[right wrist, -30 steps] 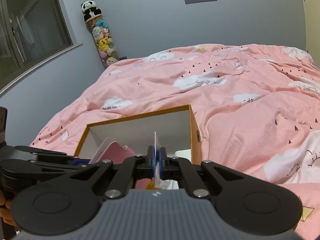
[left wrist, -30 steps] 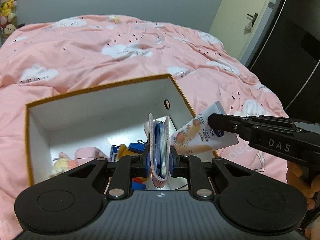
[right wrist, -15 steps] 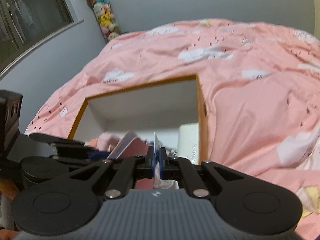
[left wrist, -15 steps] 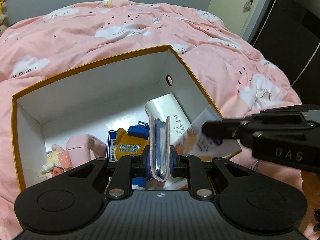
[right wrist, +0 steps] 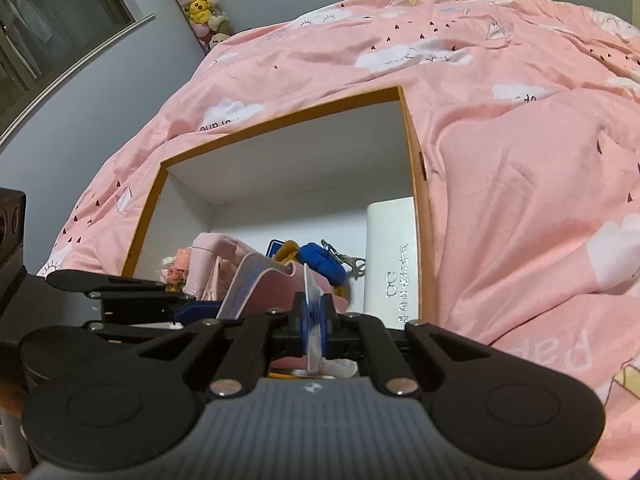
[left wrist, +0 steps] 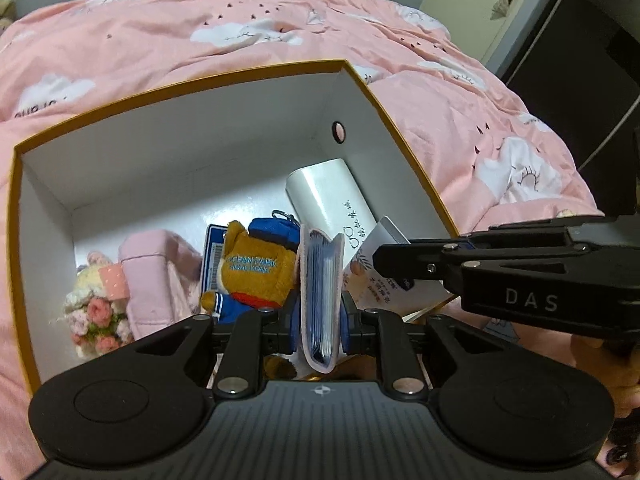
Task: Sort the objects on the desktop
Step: 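Lower the wallet and tube into the box and open both tools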
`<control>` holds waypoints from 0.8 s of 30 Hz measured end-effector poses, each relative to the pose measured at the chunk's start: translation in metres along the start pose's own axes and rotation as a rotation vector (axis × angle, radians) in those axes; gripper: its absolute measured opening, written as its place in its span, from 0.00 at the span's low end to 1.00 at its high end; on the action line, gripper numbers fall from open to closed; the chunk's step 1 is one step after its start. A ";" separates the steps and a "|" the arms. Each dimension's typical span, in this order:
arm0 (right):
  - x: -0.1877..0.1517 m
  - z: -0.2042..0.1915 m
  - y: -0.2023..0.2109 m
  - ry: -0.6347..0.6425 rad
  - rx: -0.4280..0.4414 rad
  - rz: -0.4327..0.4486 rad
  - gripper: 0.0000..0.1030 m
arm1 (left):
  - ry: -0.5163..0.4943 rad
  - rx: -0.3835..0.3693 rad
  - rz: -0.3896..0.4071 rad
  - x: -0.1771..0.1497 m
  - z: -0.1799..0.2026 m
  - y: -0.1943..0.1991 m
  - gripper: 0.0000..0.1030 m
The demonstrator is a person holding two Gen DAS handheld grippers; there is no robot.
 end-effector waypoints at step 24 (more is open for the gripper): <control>-0.015 0.003 -0.018 -0.053 0.021 -0.061 0.14 | 0.110 -0.013 -0.043 -0.012 -0.008 -0.017 0.28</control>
Point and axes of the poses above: each gripper's, at about its wrist camera, not at the fingertips, and y roughly against the way its jaws point, z to its right, x to its top, the point moved 10 cm from there along -y, roughly the way its jaws point, and after that the axes turned 7 degrees about z, right-handed, at the moved point
